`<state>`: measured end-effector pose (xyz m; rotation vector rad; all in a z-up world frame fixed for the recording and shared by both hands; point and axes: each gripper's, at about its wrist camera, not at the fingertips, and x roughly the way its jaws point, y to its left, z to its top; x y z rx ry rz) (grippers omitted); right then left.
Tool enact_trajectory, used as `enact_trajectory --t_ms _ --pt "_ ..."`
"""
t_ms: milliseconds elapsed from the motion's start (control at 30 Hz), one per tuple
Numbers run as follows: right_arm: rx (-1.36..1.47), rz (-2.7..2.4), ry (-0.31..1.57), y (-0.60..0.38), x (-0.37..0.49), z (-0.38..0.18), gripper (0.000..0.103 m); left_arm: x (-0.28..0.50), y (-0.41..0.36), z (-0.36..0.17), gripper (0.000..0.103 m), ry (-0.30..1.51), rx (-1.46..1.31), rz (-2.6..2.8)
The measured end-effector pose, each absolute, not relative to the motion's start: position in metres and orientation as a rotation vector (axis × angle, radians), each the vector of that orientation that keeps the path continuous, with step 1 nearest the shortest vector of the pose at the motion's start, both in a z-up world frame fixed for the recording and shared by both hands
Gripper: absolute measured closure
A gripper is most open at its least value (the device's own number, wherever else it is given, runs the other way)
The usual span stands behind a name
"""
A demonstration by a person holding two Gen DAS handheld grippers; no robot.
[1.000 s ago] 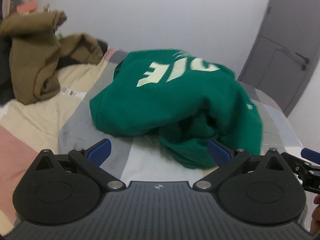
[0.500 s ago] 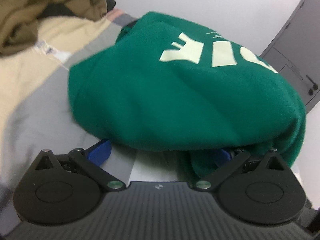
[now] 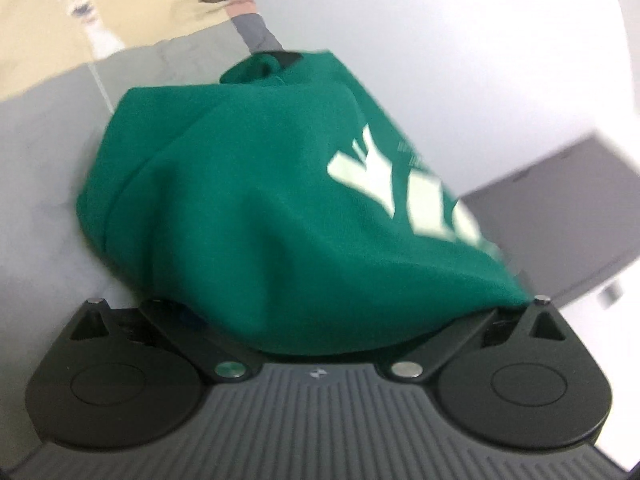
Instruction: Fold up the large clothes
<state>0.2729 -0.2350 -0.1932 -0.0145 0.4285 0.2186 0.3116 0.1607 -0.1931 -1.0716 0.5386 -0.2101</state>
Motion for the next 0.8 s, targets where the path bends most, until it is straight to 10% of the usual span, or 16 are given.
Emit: enact_trajectory --t_ms 133,300,800 --pt "-0.018 0.218 0.391 -0.233 0.271 -0.183 0.052 0.31 0.171 -0.192 0.026 0.479 -1.175 -0.212" --pt "-0.105 0.211 0.306 -0.227 0.252 -0.168 0.075 0.302 0.174 -0.17 0.087 0.445 -1.117 -0.194" --pt "-0.138 0.203 0.069 -0.239 0.152 -0.085 0.078 0.161 0.168 -0.017 0.097 0.119 -0.846 -0.304"
